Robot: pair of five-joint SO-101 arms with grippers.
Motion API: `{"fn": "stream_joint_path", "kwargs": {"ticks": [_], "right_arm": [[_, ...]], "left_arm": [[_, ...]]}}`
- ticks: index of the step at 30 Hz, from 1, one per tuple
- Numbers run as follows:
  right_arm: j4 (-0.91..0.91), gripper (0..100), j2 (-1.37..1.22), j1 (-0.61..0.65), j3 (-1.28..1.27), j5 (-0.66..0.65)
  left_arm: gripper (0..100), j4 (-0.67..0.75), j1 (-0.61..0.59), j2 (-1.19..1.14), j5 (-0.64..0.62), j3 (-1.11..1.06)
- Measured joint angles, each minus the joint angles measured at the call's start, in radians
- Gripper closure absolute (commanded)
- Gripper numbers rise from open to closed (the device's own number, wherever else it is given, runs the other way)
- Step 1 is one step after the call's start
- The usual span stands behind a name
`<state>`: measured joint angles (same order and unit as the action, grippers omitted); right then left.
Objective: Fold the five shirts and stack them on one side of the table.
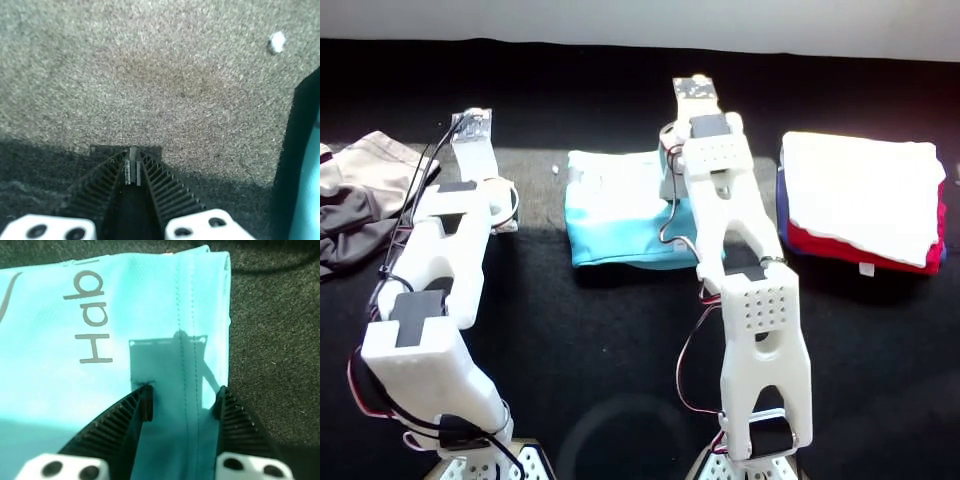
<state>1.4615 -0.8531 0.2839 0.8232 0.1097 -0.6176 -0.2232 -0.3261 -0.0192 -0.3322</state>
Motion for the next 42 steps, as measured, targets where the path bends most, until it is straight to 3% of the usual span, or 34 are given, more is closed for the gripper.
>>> {"fn": "stream_joint_path", "kwargs": {"ticks": [12,20,23,26,34,42], "right_arm": [[0.040,71.6,-0.009,-0.026,0.061,0.000],[-0.002,71.8,-0.158,-0.028,0.106,0.000],[0.000,79.9,-0.210,-0.026,0.153,0.000],[0.018,99.8,-0.242,-0.026,0.195,0.000],[0.104,99.2,-0.273,-0.048,0.339,-0.006],[0.279,99.2,-0.282,-0.104,0.651,-0.157]], "left_arm": [[99,-0.009,0.000,-0.018,0.000,0.026],[99,-0.009,0.000,-0.018,0.000,0.026],[99,-0.009,0.000,-0.018,0.000,0.026],[99,-0.009,0.000,-0.018,0.000,0.026],[99,-0.009,0.000,-0.018,0.000,0.026],[99,-0.009,0.000,-0.018,0.000,0.026]]}}
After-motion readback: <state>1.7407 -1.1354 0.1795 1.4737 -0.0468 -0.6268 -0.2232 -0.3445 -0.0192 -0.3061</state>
